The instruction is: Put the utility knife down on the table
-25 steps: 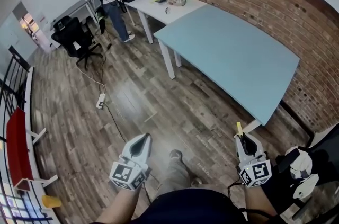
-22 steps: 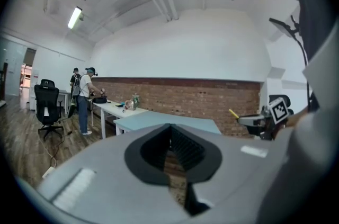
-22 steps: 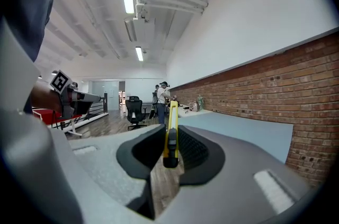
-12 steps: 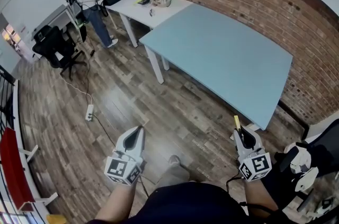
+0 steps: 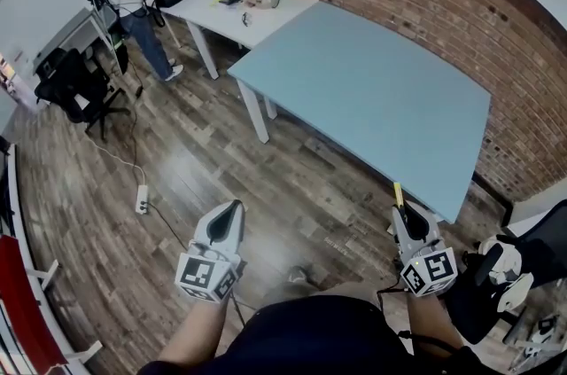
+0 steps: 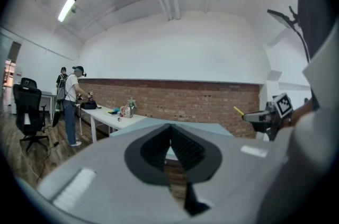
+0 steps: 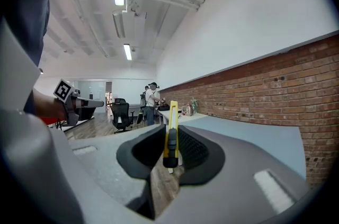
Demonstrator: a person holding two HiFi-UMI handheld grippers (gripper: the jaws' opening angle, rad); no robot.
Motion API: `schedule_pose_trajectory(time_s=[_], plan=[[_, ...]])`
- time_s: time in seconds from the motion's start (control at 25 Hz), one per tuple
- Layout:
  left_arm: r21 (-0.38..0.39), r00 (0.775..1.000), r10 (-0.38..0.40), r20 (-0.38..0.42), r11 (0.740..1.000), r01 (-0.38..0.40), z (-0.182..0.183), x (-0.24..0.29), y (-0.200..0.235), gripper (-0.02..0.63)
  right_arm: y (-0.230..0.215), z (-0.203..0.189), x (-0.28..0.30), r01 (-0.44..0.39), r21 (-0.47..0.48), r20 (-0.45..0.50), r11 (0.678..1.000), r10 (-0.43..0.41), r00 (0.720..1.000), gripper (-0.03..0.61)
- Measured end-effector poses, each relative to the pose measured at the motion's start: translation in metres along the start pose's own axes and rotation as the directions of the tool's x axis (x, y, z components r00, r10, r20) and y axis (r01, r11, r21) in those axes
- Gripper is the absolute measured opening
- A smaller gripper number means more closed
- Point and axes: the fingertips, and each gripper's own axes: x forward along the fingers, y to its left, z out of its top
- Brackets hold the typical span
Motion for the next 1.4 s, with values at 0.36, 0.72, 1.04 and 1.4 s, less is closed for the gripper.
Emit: schedule_pose_trajectory(time_s=[0.36,0.72,1.04,1.4], plan=[[0.006,0.999,-0.016,0.032,1.000,0.015,0.005,0.025,0.042,-0.017,0.007,0.006,0.026,0.032,-0.039,0.002,0.999,-0.032,0.999,0.077],[0.038,1.000,-0.024,0.006,0.999,0.024,0.006,0.064,0.054,-0.017,-0.020,-0.009,0.077,0.036,-0.013,-0.019,0.999,-0.036,0.999,0.077],[0.106,1.000,0.018,-0.004,0.994,-0.017,0.016,0.104,0.082,-0.017,-0.048,-0.004,0.139,0.014,-0.011,-0.010,1.000,-0.014,1.000,0.077],[0.142,0.999,0.035,0.009,0.989,-0.035,0.062,0.190,0.096,-0.017,-0.108,0.004,0.214,0.001,0.000,0.001,1.000,-0.001,1.000,0.077]])
